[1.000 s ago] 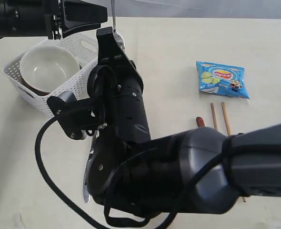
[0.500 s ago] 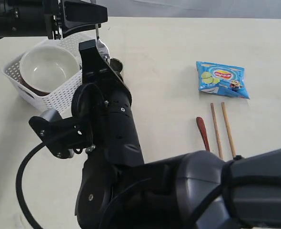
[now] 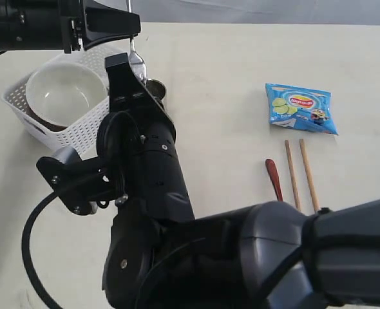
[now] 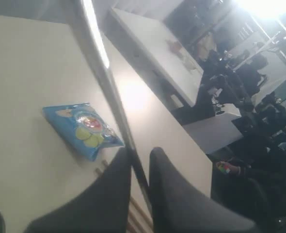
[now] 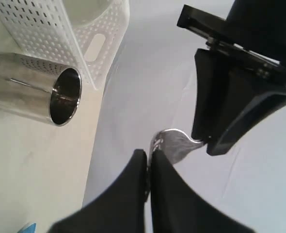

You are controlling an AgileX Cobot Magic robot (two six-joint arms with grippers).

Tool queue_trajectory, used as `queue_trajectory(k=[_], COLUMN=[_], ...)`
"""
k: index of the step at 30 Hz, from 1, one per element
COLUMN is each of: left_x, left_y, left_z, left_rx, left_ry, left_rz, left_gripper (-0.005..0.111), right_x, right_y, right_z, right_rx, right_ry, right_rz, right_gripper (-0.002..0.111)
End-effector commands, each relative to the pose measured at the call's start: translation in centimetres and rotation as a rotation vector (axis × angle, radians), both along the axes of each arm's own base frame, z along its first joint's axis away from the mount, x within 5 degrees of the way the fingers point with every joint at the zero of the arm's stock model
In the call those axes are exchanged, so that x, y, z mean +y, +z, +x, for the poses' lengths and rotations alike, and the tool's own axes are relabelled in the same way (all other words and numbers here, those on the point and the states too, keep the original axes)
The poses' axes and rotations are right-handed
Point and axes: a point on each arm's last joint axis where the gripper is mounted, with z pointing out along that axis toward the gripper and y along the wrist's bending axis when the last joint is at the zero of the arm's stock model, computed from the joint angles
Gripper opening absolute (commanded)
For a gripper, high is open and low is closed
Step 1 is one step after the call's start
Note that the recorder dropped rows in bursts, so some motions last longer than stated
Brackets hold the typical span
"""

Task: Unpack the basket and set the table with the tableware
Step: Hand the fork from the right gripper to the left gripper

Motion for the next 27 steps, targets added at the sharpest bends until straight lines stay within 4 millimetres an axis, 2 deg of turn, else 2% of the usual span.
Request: queue_trajectory(k=[1, 5, 7, 10, 13, 14, 20, 23, 27], left_x=[0.0, 0.0, 0.0, 0.0, 0.0, 0.0, 0.0, 0.2, 0.3], left_y=[0.4, 0.4, 0.4, 0.4, 0.4, 0.4, 0.4, 0.1, 0.0], left_z=[-0.1, -0.1, -0.1, -0.1, -0.1, -0.1, 0.0, 0.3, 0.4], left_rx=[-0.015, -0.020, -0.021, -0.039, -0.041, -0.041, -0.043, -0.033, -0.024], left_ry=[-0.011, -0.011, -0.011, -0.014, -0.014, -0.014, -0.008, 0.026, 0.043], left_rz=[-0.021, -0.019, -0.018, -0.010, -0.009, -0.009, -0.005, 0.024, 0.035], left_gripper=[0.000, 0.000, 0.000, 0.000, 0.000, 0.000, 0.000, 0.000, 0.000], right_x=[0.1, 0.1, 0.1, 0.1, 0.1, 0.0, -0.7, -1.4, -4.4], right_y=[0.0, 0.0, 0.0, 0.0, 0.0, 0.1, 1.2, 2.0, 4.5], right_z=[-0.2, -0.2, -0.2, -0.2, -0.1, -0.1, 0.1, 0.1, 1.7], right_rx=[0.012, 0.015, 0.017, 0.019, 0.018, 0.012, -0.056, -0.020, 0.062], right_ry=[0.020, 0.021, 0.019, 0.018, 0.010, -0.001, -0.071, -0.113, -0.272], right_rz=[0.008, 0.012, 0.018, 0.023, 0.039, 0.051, 0.092, 0.131, 0.232], right_gripper=[0.000, 0.000, 0.004, 0.026, 0.057, 0.062, 0.051, 0.052, 0.052])
